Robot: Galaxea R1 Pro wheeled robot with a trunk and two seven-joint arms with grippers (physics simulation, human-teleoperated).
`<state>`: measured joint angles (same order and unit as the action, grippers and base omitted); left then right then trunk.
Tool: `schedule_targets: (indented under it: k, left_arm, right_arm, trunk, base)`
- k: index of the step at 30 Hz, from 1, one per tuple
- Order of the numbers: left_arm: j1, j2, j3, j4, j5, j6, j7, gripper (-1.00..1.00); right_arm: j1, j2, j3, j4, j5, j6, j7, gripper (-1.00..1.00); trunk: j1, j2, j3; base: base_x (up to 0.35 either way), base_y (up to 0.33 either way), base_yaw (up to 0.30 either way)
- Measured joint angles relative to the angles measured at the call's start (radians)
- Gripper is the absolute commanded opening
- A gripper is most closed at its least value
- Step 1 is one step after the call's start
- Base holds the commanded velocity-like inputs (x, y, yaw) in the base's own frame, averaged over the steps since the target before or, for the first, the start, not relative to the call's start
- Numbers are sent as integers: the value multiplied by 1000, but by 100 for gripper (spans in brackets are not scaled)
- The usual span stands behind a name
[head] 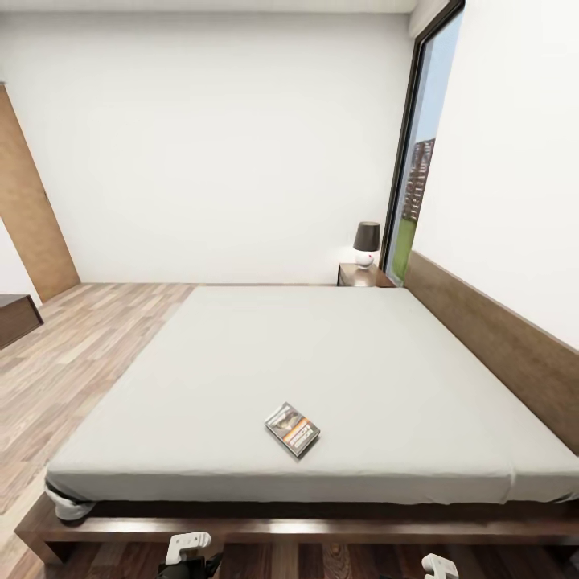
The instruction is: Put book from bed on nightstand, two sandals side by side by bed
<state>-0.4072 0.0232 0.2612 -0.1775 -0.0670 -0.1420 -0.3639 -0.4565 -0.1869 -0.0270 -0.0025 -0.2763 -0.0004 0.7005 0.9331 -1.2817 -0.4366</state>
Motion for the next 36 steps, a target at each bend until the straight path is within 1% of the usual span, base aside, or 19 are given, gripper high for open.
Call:
schedule_targets:
  k: [36]
  left_arm:
    - [0,0,0,0,0,0,0,100]
  right_arm:
    - [0,0,0,0,0,0,0,100]
  trunk:
    - [-138,252,113]
  base:
    - [0,0,0]
